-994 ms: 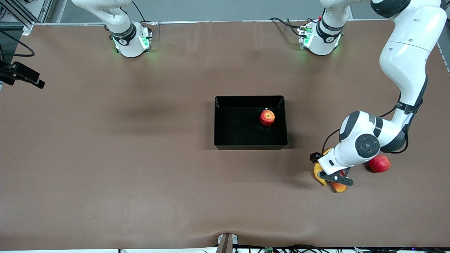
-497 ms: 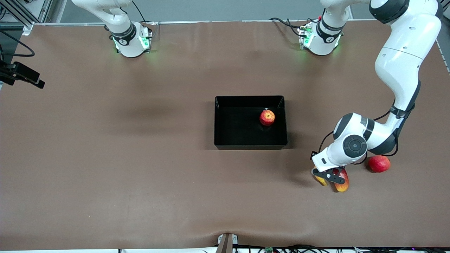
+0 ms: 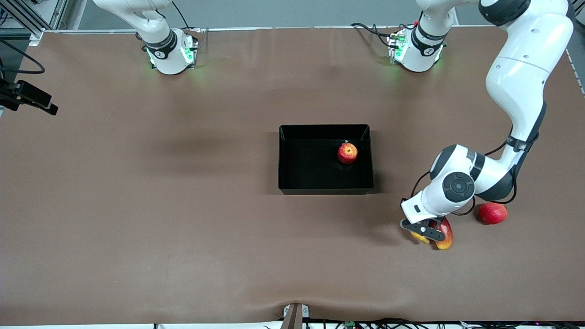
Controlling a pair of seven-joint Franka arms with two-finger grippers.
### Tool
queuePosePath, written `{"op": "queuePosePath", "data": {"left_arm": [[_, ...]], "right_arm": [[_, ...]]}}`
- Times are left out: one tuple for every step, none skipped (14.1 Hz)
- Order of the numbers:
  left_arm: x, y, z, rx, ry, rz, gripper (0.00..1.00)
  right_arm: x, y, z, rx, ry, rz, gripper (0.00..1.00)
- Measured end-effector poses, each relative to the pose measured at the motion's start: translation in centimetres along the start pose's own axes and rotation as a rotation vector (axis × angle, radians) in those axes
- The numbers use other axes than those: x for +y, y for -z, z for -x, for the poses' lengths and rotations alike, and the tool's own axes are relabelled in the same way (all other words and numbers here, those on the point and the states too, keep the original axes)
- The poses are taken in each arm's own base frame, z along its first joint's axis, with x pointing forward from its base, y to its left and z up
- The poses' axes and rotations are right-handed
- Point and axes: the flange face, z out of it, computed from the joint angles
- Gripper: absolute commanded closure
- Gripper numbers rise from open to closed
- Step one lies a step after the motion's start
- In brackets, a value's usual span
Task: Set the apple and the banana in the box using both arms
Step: 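Lift the banana with the left gripper and carry it over the box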
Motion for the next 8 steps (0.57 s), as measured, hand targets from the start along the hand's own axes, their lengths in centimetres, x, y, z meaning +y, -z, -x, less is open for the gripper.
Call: {"op": "queuePosePath", "data": {"left_arm": [[0.9, 2.1, -0.5, 0.009, -0.011, -0.004, 1.0], [1.9, 4.2, -0.9, 0.015, -0.017, -0.007, 1.0], [3.1, 6.3, -1.2, 0.017, -0.007, -0.006, 1.0], [4.6, 8.1, -1.4, 0.015, 0.016, -0.001, 1.0], [6.6, 9.7, -1.5, 0.013, 0.044, 0.009, 1.0], [8.7, 10.7, -1.6, 0.011, 0.068, 0.017, 1.0], [11.4, 11.4, -1.7, 0.011, 0.094, 0.024, 1.0], [14.1, 11.7, -1.7, 0.01, 0.117, 0.027, 1.0]], "right_arm": [[0.1, 0.0, 0.0, 0.0, -0.002, 0.0, 0.0], [0.2, 0.0, 0.0, 0.0, -0.003, 0.0, 0.0], [0.2, 0.0, 0.0, -0.001, -0.004, 0.0, 0.0], [0.2, 0.0, 0.0, -0.001, -0.004, 0.0, 0.0], [0.2, 0.0, 0.0, -0.001, -0.005, 0.0, 0.0], [0.3, 0.0, 0.0, -0.001, -0.005, 0.0, 0.0], [0.3, 0.0, 0.0, -0.001, -0.005, 0.0, 0.0], [0.3, 0.0, 0.0, -0.002, -0.005, 0.0, 0.0]]}}
